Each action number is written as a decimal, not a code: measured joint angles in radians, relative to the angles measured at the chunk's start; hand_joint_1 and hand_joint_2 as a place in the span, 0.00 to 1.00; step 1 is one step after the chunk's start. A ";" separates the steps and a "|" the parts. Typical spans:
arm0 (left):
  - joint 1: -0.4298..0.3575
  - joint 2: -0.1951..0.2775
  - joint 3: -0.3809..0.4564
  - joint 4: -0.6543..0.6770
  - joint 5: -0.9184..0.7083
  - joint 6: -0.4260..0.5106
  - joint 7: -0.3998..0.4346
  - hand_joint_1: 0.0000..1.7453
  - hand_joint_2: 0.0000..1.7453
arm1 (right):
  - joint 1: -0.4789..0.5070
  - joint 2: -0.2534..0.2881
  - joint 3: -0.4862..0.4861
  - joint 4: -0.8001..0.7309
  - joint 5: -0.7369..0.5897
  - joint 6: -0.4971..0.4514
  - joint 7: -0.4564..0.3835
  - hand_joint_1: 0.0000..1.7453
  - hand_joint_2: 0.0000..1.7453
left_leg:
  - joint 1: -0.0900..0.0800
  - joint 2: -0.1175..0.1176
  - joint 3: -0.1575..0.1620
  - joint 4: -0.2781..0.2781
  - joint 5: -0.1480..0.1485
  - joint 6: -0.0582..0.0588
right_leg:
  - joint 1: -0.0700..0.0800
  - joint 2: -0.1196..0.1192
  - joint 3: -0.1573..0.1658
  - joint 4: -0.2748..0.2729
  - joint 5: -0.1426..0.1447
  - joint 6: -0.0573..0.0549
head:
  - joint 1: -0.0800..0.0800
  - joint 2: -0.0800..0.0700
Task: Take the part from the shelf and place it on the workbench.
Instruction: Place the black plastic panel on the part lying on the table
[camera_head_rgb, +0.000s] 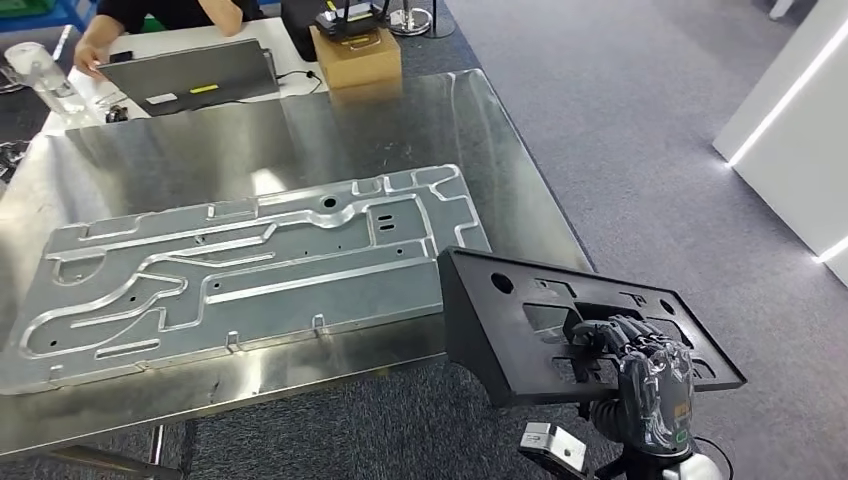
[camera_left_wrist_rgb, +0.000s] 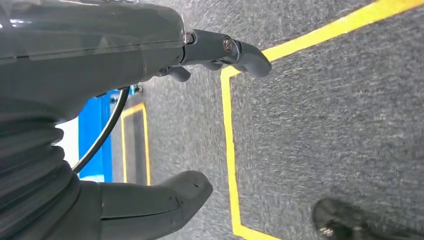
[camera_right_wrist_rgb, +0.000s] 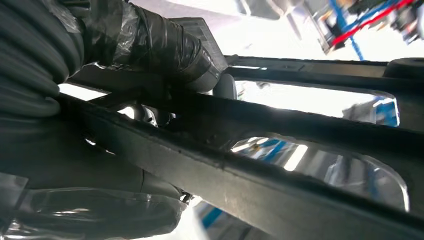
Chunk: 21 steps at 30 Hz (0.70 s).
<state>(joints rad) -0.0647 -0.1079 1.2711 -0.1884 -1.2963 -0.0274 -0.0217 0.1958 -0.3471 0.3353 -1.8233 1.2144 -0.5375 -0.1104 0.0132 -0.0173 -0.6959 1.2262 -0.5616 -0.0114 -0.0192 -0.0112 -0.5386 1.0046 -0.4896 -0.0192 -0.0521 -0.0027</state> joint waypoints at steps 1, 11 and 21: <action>0.000 0.001 0.000 0.000 -0.001 -0.001 -0.001 0.00 1.00 | -0.012 -0.003 -0.005 0.005 -0.004 0.014 -0.003 1.00 1.00 | 0.001 0.006 -0.022 0.045 -0.014 -0.003 | 0.001 -0.015 0.000 0.001 -0.001 0.000 | 0.000 0.000; 0.003 0.010 0.000 0.000 0.016 0.005 -0.032 0.00 1.00 | -0.145 -0.046 -0.038 0.056 -0.025 0.110 -0.005 1.00 1.00 | -0.007 0.044 0.109 -0.211 0.113 0.035 | 0.006 -0.105 0.019 0.016 -0.031 0.042 | 0.001 0.000; -0.006 0.012 0.000 0.000 0.001 -0.003 -0.031 0.00 1.00 | -0.303 -0.072 -0.032 0.158 -0.016 0.210 0.011 1.00 1.00 | -0.005 -0.080 0.110 -0.209 0.120 0.050 | -0.005 0.060 -0.057 0.098 -0.008 0.041 | 0.002 0.000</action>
<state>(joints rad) -0.0710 -0.0958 1.2710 -0.1884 -1.2952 -0.0307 -0.0530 -0.1068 -0.4192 0.3037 -1.6650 1.1987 -0.3277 -0.0993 0.0077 -0.0971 -0.5859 1.0176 -0.4417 0.0390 -0.0238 0.0492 -0.5952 1.1031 -0.4977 0.0216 -0.0503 -0.0027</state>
